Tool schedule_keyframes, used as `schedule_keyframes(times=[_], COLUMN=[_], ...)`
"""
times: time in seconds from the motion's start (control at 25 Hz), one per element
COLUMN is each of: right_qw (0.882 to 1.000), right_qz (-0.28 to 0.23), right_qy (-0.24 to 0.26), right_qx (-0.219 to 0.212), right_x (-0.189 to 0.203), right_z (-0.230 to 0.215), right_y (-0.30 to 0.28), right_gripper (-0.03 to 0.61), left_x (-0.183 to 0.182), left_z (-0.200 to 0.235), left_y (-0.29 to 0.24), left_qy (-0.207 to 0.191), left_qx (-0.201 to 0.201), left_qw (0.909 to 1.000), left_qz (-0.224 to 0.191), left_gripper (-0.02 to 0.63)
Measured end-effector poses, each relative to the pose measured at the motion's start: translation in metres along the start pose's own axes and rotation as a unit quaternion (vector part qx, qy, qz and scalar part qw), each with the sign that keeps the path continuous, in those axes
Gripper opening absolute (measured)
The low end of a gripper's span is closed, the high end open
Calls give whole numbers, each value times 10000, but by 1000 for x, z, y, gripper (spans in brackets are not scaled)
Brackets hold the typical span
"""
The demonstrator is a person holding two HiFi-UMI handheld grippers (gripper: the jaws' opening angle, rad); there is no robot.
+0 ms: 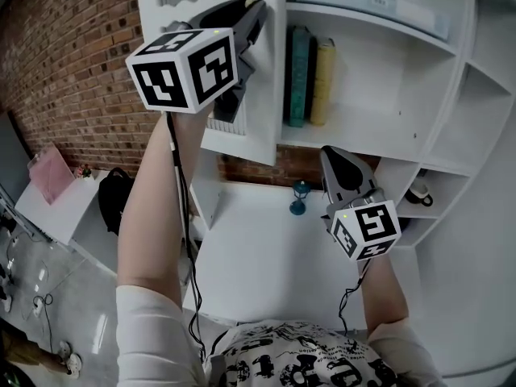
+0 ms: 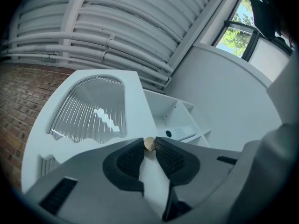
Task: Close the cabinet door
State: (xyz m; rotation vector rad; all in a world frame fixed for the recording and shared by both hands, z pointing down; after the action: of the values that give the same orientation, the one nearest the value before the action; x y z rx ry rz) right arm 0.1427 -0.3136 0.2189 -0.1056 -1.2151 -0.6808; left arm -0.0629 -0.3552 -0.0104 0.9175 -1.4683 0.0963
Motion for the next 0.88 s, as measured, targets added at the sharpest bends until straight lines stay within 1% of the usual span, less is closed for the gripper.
schedule_keyframes(times=[0.2,0.4,0.48,0.72,0.88], right_qw=[10000,9999,9998,9997,9996], right_qz=[71,145,179,133,194], right_qy=[-25,-24,-38,19,-61], right_qx=[-47,-86,-112,-199,-187], right_x=[13,21,25,32,38], right_z=[-15,-27,-29,-32,-38], right_y=[4,0,1,5,6], right_gripper=[15,15,15,15,15], left_x=[10,17,21,28,33], left_z=[-2,3,3,4,7], left_y=[-15,-31,-36,-51,-59], left_qy=[-196,-122,-150,-279,-365], left_qx=[-151,-271,-350,-581,-673], left_qw=[9996,9996,9993,9979,9969], left_qz=[107,5,-12,43,176], left_gripper=[91,95,95,95,95])
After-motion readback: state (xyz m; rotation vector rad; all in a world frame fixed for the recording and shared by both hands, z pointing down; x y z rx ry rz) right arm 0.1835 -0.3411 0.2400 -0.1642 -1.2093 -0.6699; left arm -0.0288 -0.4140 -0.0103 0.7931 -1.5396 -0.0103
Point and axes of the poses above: the fingertips, and each gripper's own axes: y backward along the fingers, z to its left, x out of its underside, the point moved 8 cm from there along y, backward along the fingers, and after that the axes turned 6 degrees about y, right-handed, at the moved point
